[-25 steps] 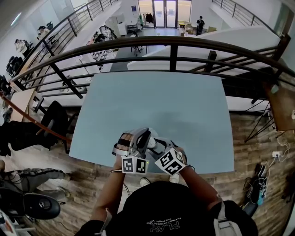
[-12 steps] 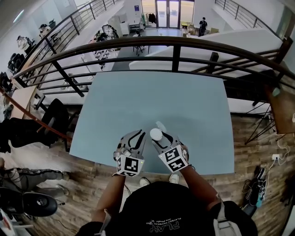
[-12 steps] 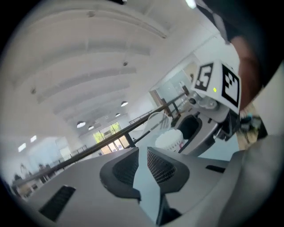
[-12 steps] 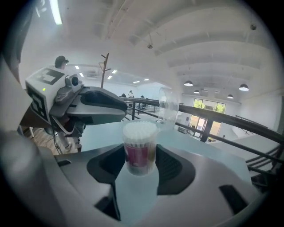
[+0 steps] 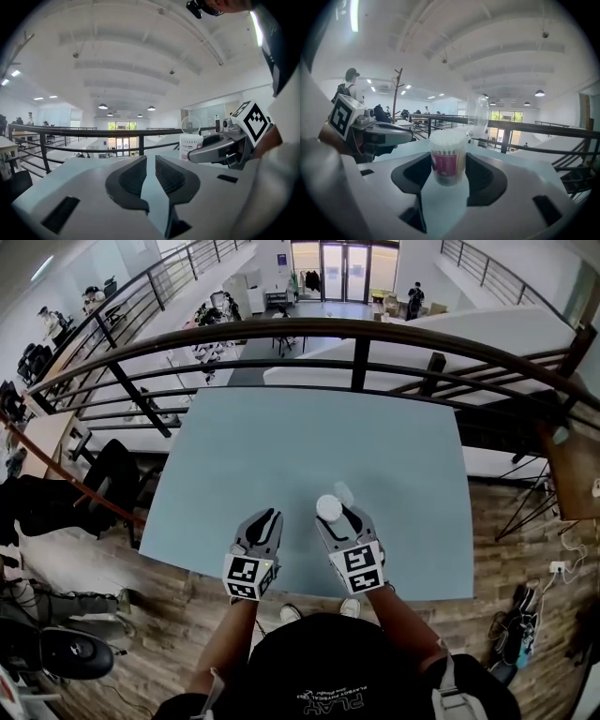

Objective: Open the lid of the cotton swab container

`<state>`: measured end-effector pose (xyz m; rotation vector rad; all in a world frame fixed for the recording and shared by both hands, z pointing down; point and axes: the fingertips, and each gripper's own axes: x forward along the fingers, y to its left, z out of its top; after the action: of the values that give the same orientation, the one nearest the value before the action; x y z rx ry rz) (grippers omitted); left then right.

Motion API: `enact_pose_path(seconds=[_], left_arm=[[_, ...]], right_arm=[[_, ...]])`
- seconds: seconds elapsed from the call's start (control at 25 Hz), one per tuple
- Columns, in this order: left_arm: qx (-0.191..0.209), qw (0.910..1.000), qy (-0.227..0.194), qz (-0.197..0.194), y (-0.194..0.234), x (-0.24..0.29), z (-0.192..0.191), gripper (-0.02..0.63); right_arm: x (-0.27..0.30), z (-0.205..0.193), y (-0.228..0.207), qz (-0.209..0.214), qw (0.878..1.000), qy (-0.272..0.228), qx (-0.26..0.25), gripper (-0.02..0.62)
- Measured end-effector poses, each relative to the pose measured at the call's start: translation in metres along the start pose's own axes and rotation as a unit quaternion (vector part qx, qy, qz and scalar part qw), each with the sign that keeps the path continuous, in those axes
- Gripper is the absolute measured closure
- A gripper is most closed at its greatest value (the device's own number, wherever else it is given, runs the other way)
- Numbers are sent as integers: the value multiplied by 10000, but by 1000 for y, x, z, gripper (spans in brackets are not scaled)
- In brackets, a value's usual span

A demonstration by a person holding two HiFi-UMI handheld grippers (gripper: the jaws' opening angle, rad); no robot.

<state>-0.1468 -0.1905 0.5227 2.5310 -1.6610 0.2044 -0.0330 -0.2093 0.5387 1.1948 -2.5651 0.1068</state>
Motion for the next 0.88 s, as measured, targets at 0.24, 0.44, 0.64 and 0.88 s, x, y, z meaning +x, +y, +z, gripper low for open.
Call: enact_pose_path(seconds=[0.24,0.44,0.64,0.88], left_arm=[[-31,9999,-141,33,3,-1,6,535],[-45,9999,-121,-27,0,-2,3,535],[-165,9996,-196,-77,-6,-5,11,555],[35,9997,-235,-34,-7,-5,13,555]], right_arm=[[-3,10,-2,-198,9998,-91,35,360],[-8,17,-8,-435,9989,-146,-127,362],[-15,29,-9,-520,9981,-287,-164,362],[-16,26,-12,-536,9979,-366,-86,362]])
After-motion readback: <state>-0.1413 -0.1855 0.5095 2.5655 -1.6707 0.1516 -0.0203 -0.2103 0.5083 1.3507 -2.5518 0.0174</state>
